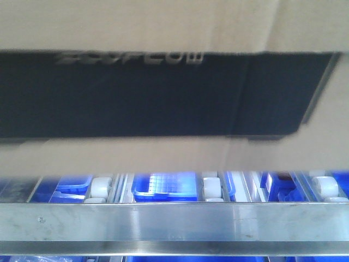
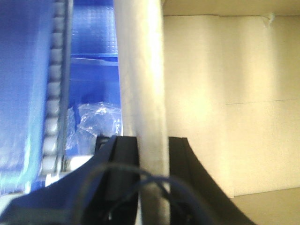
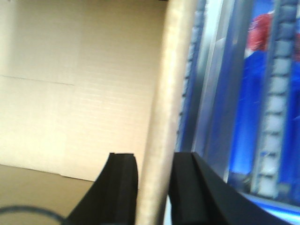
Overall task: Grab box from left shelf to table start
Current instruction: 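Lift the box with both grippers and pull it off the shelf, then hold the box with both grippers while the base turns away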
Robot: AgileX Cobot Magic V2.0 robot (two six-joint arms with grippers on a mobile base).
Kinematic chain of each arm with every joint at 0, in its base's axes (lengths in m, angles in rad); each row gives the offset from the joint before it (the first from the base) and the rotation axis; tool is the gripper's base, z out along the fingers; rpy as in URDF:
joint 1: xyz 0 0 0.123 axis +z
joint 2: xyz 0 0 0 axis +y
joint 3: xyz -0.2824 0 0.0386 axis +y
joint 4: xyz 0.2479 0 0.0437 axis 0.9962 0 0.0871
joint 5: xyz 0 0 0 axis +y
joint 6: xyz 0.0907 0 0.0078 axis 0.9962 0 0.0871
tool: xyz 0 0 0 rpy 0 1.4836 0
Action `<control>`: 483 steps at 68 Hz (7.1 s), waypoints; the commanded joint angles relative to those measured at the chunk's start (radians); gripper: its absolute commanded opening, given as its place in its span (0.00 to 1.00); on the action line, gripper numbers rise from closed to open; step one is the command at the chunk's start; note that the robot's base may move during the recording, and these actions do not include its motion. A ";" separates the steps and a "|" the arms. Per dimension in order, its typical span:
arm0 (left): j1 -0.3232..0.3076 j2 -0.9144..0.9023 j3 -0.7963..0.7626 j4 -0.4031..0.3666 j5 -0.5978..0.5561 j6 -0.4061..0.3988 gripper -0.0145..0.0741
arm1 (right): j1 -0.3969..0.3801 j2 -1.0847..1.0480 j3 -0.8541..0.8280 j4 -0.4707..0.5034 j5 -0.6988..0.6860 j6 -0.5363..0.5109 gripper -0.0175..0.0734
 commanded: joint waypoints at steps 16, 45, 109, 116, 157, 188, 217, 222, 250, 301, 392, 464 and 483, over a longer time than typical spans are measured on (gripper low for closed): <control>0.000 -0.229 0.114 -0.025 -0.084 0.007 0.06 | -0.004 -0.132 0.106 0.055 -0.093 -0.023 0.26; 0.000 -0.419 0.121 -0.090 -0.006 0.007 0.06 | -0.004 -0.299 0.115 0.167 -0.092 -0.023 0.26; 0.000 -0.480 0.121 -0.115 -0.004 0.007 0.06 | -0.004 -0.394 0.115 0.189 -0.098 -0.023 0.26; 0.000 -0.480 0.121 -0.115 -0.004 0.007 0.06 | -0.004 -0.394 0.115 0.189 -0.095 -0.023 0.26; 0.000 -0.480 0.121 -0.115 -0.004 0.007 0.06 | -0.004 -0.394 0.115 0.189 -0.079 -0.023 0.26; 0.000 -0.480 0.121 -0.115 -0.004 0.007 0.06 | -0.004 -0.394 0.115 0.189 -0.079 -0.023 0.26; 0.000 -0.480 0.121 -0.115 -0.004 0.007 0.06 | -0.004 -0.394 0.115 0.189 -0.079 -0.023 0.26; 0.000 -0.480 0.121 -0.115 -0.004 0.007 0.06 | -0.004 -0.394 0.115 0.189 -0.079 -0.023 0.26; 0.000 -0.480 0.121 -0.115 -0.004 0.007 0.06 | -0.004 -0.394 0.115 0.189 -0.079 -0.023 0.26; 0.000 -0.480 0.121 -0.115 -0.004 0.007 0.06 | -0.004 -0.394 0.115 0.189 -0.078 -0.023 0.26; 0.000 -0.480 0.121 -0.118 -0.004 0.007 0.06 | -0.004 -0.394 0.115 0.189 -0.077 -0.023 0.26; 0.000 -0.480 0.121 -0.118 -0.004 0.007 0.06 | -0.004 -0.394 0.115 0.189 -0.076 -0.023 0.26; 0.000 -0.480 0.121 -0.118 -0.004 0.007 0.06 | -0.004 -0.394 0.115 0.189 -0.076 -0.023 0.26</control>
